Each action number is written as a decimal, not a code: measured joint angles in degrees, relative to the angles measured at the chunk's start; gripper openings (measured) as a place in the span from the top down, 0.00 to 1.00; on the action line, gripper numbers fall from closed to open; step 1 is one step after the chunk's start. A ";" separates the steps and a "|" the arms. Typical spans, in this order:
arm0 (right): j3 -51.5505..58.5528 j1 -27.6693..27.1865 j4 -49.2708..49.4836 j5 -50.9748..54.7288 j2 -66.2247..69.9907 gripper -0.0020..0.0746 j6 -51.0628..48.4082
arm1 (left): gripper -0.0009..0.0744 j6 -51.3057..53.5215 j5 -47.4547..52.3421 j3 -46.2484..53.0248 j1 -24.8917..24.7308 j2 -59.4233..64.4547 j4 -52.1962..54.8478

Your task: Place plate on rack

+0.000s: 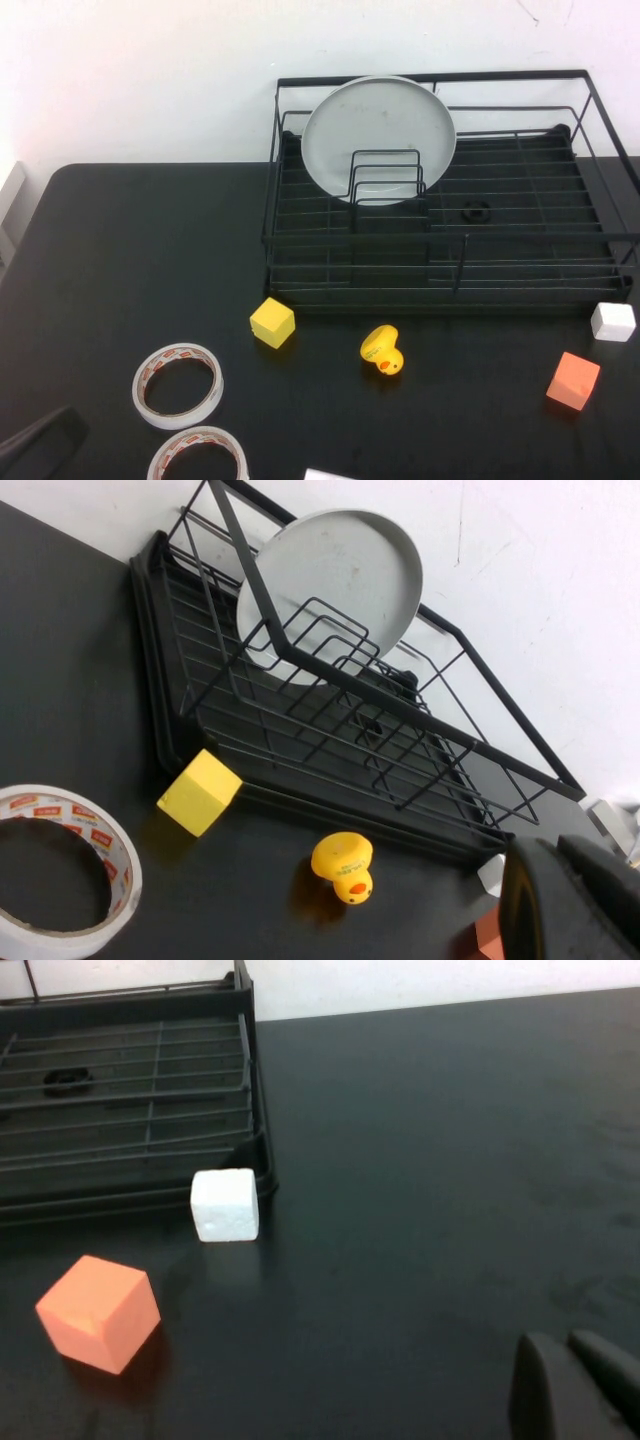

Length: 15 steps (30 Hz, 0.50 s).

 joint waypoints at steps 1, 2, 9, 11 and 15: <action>0.00 0.00 -0.12 0.00 0.00 0.96 0.00 | 0.99 0.00 -0.17 0.00 0.00 0.00 0.00; 0.00 0.00 -0.12 0.00 0.00 0.96 0.00 | 0.99 0.00 -0.24 0.00 0.00 0.00 0.00; 0.00 0.00 -0.12 0.07 0.00 0.96 0.00 | 0.99 0.00 1.89 0.00 0.00 0.00 0.00; 0.00 0.00 -0.12 0.07 0.00 0.96 0.00 | 0.99 0.00 4.01 0.00 0.00 0.00 0.00; 0.00 0.00 -0.12 0.07 0.00 0.96 0.00 | 0.99 1.37 12.05 0.00 0.00 0.00 0.00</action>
